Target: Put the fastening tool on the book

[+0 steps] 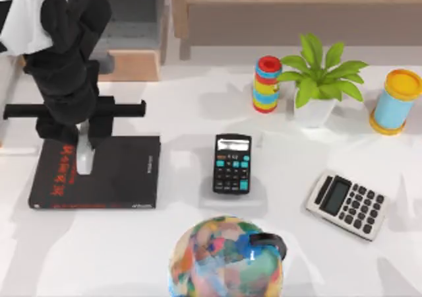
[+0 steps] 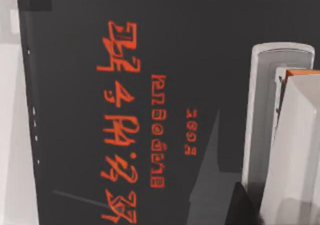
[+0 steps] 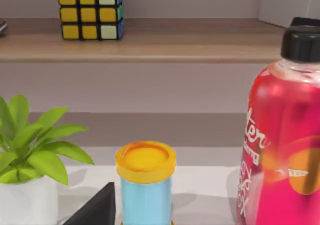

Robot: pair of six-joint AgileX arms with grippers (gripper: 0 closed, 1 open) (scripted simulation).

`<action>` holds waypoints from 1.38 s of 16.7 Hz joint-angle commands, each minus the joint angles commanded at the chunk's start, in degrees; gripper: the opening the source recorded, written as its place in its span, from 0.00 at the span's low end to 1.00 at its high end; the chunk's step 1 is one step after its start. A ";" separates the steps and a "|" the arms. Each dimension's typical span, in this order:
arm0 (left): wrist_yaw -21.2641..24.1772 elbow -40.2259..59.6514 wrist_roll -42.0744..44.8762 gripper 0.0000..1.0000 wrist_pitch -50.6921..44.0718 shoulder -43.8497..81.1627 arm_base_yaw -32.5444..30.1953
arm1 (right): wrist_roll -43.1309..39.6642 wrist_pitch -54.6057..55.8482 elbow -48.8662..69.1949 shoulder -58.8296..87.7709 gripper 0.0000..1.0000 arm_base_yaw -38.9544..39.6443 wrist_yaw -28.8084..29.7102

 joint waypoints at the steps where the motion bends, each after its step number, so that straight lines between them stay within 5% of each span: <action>1: 0.00 -0.36 0.01 0.00 0.60 0.25 0.00 | 0.00 0.00 0.00 0.00 1.00 0.00 0.00; 13: -0.05 -3.42 0.15 0.00 5.75 2.40 0.00 | 0.00 0.00 0.00 0.00 1.00 0.00 0.00; 23: -0.05 -3.42 0.15 0.75 5.75 2.40 0.00 | 0.00 0.00 0.00 0.00 1.00 0.00 0.00</action>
